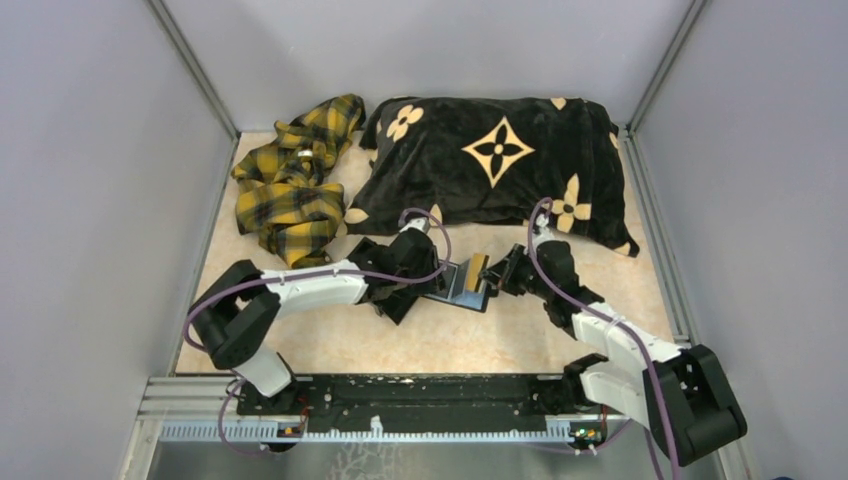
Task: Put the credit cards into the card holder
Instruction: Turn over the card slot in the card holder.
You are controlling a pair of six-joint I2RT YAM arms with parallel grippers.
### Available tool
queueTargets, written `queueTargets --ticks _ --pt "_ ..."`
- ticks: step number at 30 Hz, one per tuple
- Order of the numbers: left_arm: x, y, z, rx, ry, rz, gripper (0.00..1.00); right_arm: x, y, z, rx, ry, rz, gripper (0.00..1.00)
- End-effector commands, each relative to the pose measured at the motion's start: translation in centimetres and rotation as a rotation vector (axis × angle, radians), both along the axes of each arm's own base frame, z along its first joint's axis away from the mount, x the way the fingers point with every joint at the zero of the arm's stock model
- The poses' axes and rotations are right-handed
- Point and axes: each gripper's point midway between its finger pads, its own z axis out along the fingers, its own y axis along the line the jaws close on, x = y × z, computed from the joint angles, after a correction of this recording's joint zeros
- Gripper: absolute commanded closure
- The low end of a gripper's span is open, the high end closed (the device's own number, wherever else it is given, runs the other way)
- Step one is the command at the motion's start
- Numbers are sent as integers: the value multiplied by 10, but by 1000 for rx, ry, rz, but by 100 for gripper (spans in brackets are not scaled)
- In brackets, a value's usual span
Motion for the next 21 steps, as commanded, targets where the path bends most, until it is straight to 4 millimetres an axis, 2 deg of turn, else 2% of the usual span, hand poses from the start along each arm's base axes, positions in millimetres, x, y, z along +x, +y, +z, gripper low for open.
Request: queueTargets --ticks 1,7,11,15,21 --pt "4 12 25 -15 -59 57 58 22 25 49 62 -141 36 100" --pt "6 33 50 -17 -127 136 58 26 51 46 61 -134 81 100" --pt "3 46 58 -27 -164 180 59 27 58 32 50 -106 89 100" --pt "0 46 54 -20 -156 171 59 27 54 15 15 -75 72 100" --pt "-1 32 40 11 -126 121 59 23 42 -7 -34 -40 35 100"
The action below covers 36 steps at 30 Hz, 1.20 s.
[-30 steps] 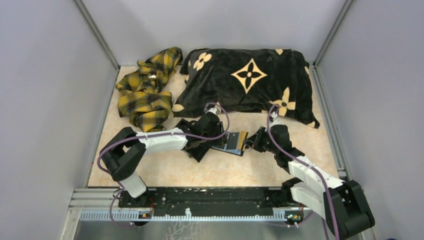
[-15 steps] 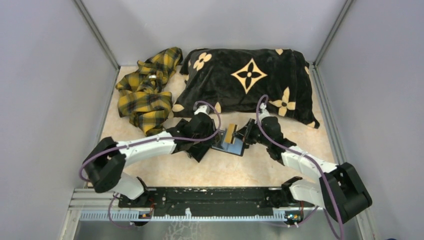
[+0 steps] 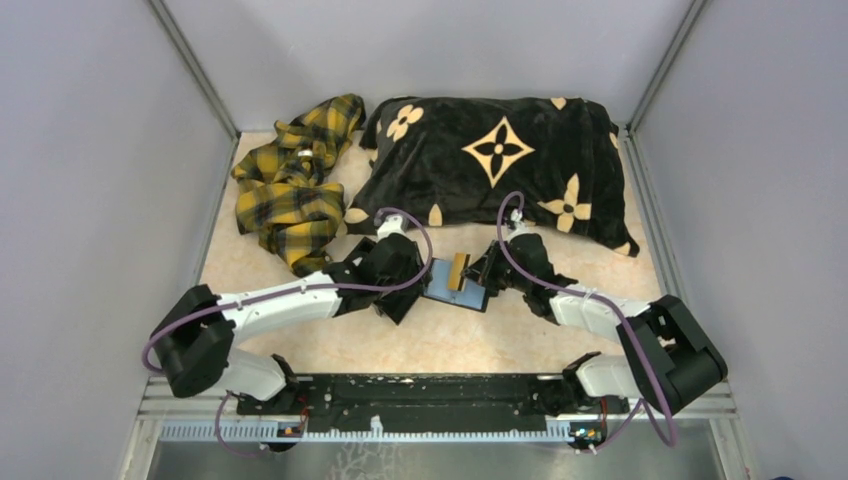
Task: Put the credit cards into the card holder
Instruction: Turn over the card slot in the card holder, then insert the credit card into the card holder.
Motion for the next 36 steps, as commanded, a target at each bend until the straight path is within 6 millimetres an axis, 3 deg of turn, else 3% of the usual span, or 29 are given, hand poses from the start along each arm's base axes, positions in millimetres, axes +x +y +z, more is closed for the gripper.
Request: queueTargets --ticks 1,12,19,29,36 --pt "-1 -10 -11 37 24 -31 59 8 -2 2 -4 -49 -32 100" --pt "1 -30 -24 111 46 -97 59 1 -20 -25 -65 13 -97 100" --pt "2 -37 -37 151 68 -117 59 -2 -50 -38 -192 75 -157 100" --pt "3 -46 -49 166 78 -137 59 -5 -83 -39 -306 97 -191 100" --pt "4 -56 -61 166 83 -176 59 -4 -77 -28 -292 82 -148 100"
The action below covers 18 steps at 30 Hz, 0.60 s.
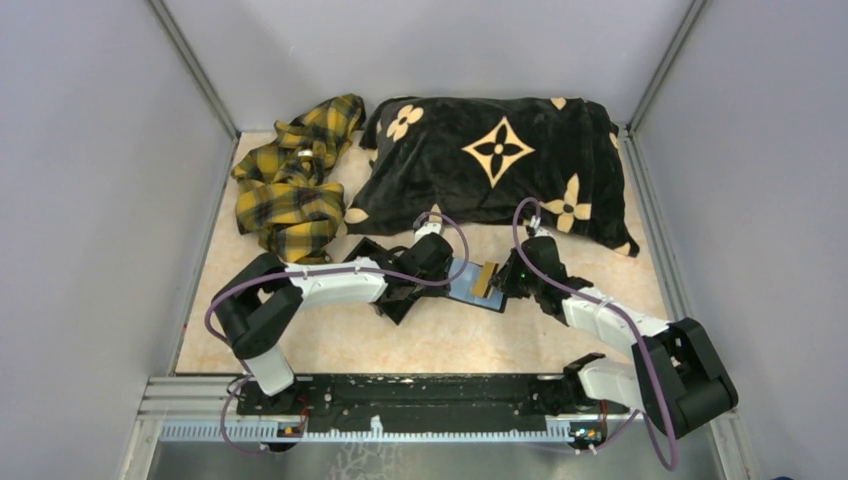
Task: Put the credit cards into the card holder
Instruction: Insert the credit card into the card holder.
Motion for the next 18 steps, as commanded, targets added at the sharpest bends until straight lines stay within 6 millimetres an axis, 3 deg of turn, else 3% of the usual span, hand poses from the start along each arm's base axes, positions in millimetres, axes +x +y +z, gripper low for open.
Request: queueTargets --ticks 1,18 --pt "2 -15 -2 -8 -8 -47 59 1 -6 3 -53 4 23 100" --pt "-4 4 -31 70 19 -35 62 -10 19 -10 104 67 66 100"
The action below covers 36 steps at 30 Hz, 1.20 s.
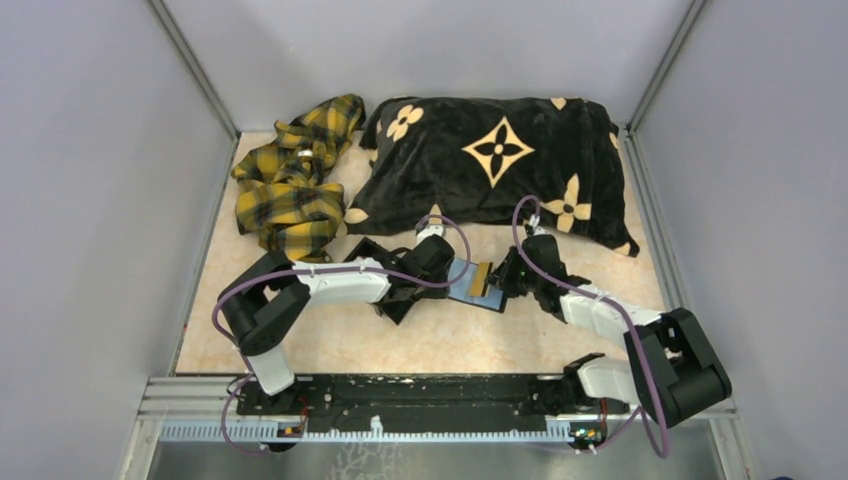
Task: Put the credit cards into the card holder
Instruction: Insert the credit card into the card holder.
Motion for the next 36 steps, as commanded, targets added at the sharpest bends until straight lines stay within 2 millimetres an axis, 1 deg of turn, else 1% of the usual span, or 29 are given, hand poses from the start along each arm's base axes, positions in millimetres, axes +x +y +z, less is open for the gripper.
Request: queueTargets --ticks 1,12,21,26,30,36 --pt "-6 6 -16 33 12 -10 62 -15 7 -11 41 54 33 100" --pt "-11 9 -20 22 24 -5 64 -25 15 -23 63 86 31 100" --pt "-15 9 -22 7 36 -4 64 -31 19 -26 61 91 23 100" --pt "-16 10 -21 4 37 -4 64 -27 14 -28 40 79 -3 100" --pt "-18 11 -23 5 41 -4 64 -19 8 -26 9 51 -41 100" --pt "-19 14 -24 9 42 1 64 -7 3 -23 -20 26 -78 100"
